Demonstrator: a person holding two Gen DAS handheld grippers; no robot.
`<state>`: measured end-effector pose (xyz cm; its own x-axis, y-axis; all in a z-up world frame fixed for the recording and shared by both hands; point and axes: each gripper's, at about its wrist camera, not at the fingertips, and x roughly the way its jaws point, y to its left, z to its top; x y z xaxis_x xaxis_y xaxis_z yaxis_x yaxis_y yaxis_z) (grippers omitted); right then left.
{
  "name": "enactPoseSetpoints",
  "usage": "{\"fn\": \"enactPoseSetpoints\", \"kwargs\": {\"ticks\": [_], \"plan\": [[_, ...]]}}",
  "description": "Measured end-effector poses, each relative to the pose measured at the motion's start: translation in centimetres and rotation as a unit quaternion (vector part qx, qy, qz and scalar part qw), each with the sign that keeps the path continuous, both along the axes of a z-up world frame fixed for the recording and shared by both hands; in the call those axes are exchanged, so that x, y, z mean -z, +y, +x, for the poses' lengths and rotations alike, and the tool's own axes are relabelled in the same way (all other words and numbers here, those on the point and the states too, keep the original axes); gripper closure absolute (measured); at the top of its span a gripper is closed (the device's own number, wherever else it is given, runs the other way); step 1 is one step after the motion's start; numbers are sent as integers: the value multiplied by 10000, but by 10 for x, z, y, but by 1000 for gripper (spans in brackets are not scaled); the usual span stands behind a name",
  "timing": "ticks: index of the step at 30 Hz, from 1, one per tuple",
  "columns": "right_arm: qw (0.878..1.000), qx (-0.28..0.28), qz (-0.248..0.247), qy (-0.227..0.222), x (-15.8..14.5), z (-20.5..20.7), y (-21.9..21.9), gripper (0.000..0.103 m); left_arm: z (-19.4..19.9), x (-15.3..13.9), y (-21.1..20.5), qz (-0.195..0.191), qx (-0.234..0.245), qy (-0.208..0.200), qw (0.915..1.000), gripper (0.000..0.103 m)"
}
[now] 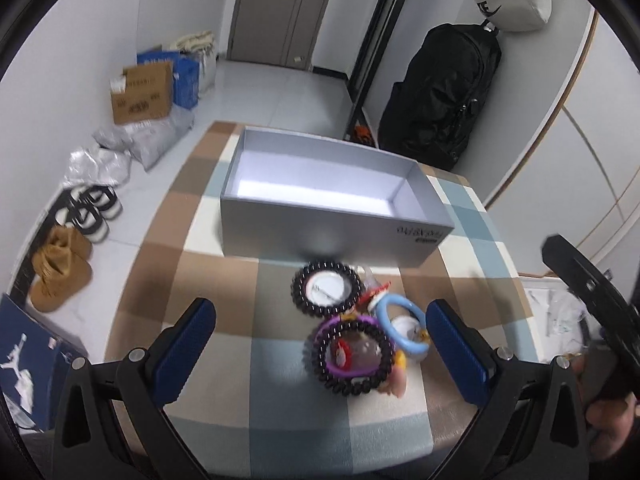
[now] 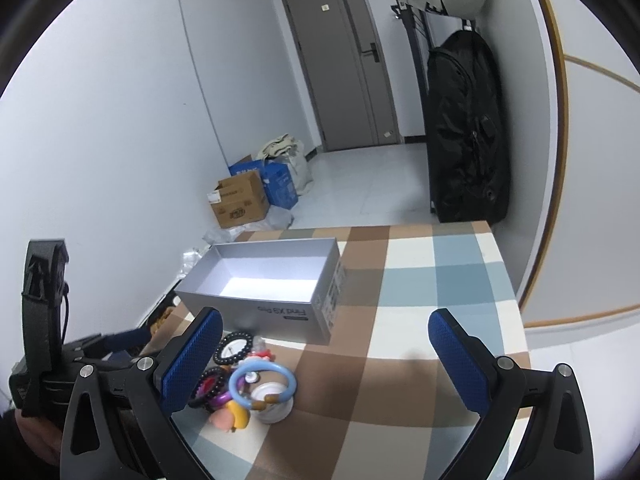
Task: Organize jewelry
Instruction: 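Grasp the black bead bracelet with the left tool while the right tool grasps the blue ring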
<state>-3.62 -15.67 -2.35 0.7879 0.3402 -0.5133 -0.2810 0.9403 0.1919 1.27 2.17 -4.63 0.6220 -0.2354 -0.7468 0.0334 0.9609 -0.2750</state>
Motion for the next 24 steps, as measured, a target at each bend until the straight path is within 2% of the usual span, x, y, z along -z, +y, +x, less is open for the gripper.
{"fn": "enactPoseSetpoints", "kwargs": {"ticks": [4, 8, 16, 18, 22, 24], "plan": [[9998, -28, 67, 189, 4, 10, -2, 0, -3, 1, -8, 112, 305, 28, 9995, 1], [9994, -64, 104, 312, 7, 17, -3, 0, -6, 3, -17, 353, 664, 66, 9971, 12], [9988, -162, 148, 438, 11, 25, 0, 0, 2, 16, -12, 65, 848, 452, 9954, 15], [9988, -173, 145, 438, 11, 25, 0, 0, 4, 19, -10, -19, 867, 535, 9948, 28], [9987, -174, 161, 449, 11, 26, -1, 0, 6, 26, -7, -290, 915, 764, 9924, 42], [9987, -173, 156, 452, 11, 26, -1, 0, 6, 26, -4, -442, 914, 805, 9916, 53]]}}
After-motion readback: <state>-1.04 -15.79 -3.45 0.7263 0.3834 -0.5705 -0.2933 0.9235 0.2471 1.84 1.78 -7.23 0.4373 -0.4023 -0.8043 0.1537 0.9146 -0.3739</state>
